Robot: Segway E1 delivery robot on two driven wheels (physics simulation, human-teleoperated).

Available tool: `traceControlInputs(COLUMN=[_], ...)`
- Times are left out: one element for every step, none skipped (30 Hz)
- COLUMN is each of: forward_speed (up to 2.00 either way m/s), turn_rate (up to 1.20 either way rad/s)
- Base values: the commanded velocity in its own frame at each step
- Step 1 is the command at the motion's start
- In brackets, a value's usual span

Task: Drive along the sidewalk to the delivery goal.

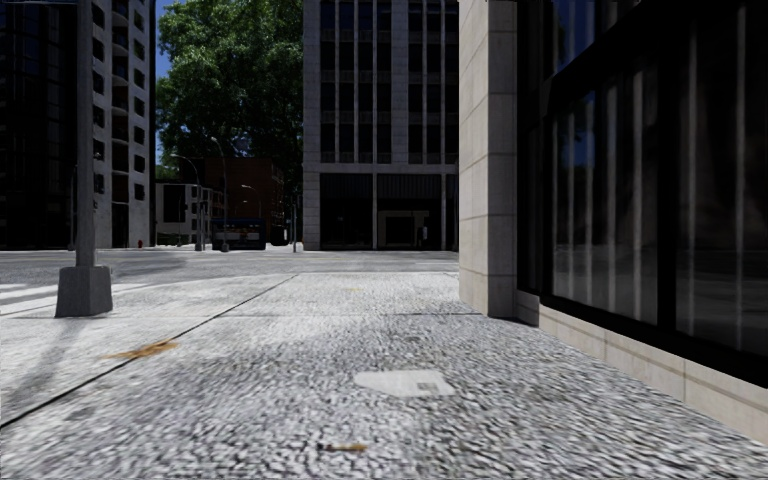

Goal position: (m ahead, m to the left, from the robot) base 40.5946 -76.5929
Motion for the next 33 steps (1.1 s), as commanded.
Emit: traceControlInputs(forward_speed=[2.00, 2.00, 2.00, 2.00, 2.00, 2.00, 2.00, 2.00, 2.00, 2.00, 2.00, 2.00, 2.00, 2.00, 2.00, 2.00, 2.00, 2.00, 2.00, 2.00, 2.00, 2.00, 2.00, 2.00, 2.00, 2.00, 2.00, 2.00, 2.00, 2.00, 2.00, 2.00, 2.00], turn_rate=[0.00, 0.00, 0.00, 0.00, 0.00, 0.00, 0.00, 0.00, 0.00, 0.00, 0.00, 0.00, 0.00, 0.00, 0.00, 0.00, 0.00, 0.00, 0.00, 0.00, 0.00, 0.00, 0.00, 0.00, 0.00, 0.00, 0.00, 0.00, 0.00, 0.00, 0.00, 0.00, 0.00])
